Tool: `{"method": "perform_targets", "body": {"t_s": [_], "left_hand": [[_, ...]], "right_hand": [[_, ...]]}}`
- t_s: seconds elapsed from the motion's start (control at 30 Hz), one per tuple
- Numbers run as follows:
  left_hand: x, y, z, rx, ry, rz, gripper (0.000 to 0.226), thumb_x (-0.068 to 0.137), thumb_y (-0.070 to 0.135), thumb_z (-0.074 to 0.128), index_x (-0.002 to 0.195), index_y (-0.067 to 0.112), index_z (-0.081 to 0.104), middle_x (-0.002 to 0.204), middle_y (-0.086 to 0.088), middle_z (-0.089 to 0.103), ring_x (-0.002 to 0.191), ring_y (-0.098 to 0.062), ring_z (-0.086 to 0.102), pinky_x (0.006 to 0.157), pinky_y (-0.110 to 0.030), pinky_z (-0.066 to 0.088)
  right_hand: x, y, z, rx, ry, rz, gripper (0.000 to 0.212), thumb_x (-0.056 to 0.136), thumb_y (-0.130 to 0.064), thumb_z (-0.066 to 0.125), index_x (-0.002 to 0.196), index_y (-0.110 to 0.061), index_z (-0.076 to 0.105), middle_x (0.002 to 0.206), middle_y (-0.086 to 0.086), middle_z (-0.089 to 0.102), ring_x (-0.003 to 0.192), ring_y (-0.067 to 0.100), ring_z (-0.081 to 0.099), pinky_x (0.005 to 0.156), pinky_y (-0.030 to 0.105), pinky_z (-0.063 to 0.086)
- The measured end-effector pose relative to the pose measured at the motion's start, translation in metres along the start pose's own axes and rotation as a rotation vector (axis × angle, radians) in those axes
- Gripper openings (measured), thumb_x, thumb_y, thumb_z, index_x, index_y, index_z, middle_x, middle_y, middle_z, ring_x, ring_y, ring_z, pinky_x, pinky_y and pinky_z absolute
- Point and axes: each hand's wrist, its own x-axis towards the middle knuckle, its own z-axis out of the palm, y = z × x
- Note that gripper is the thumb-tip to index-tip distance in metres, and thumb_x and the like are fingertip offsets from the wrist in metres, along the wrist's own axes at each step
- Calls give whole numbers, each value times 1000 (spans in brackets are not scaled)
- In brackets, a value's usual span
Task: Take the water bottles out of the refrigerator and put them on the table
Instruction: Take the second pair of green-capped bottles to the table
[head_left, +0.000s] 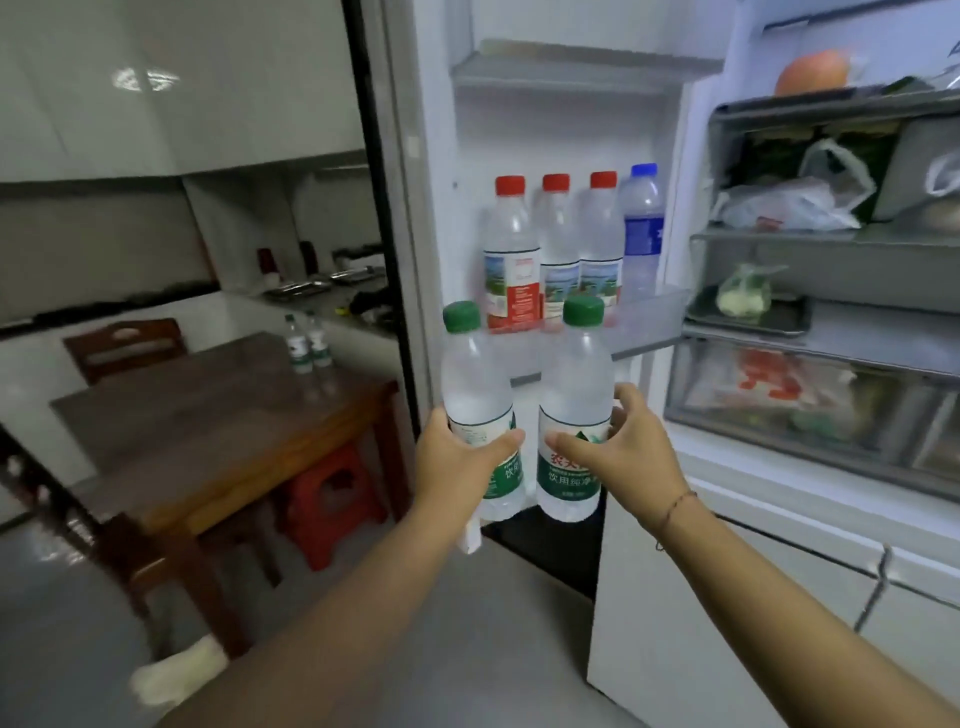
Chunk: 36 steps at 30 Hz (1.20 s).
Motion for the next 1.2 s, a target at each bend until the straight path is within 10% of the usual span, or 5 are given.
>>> {"method": "perform_targets", "body": {"t_s": [0.2, 0.4, 1.03, 1.2], "left_hand": [[19, -33, -139, 90, 131, -7, 56, 59, 27, 89, 106, 24, 57, 102, 5, 70, 93, -15, 67, 82, -40, 56], [45, -66, -226, 113, 243, -39, 51, 60, 29, 88, 97, 35, 54, 88, 19, 65, 80, 3, 61, 62, -17, 45], [271, -157, -310, 12, 339, -125, 35, 67, 19, 84, 97, 22, 66, 92, 7, 73, 84, -9, 70, 67, -24, 55], [342, -179, -313, -34, 317, -165, 43, 70, 17, 83, 106, 5, 63, 101, -13, 70, 94, -29, 69, 86, -47, 56]], "right_hand": [[-12, -18, 139, 52, -115, -7, 54, 59, -27, 84, 99, -30, 49, 97, -4, 69, 86, 11, 68, 76, 32, 57], [-5, -25, 238, 70, -211, -22, 52, 59, -27, 85, 98, -29, 50, 94, -6, 70, 86, 9, 68, 75, 31, 57], [196, 23, 449, 163, -314, 46, 47, 60, -14, 85, 94, -31, 58, 87, -10, 67, 81, 5, 64, 68, 24, 52], [253, 41, 489, 189, -284, 80, 48, 60, -11, 85, 97, -29, 60, 89, -8, 68, 85, 11, 66, 73, 29, 54]]}}
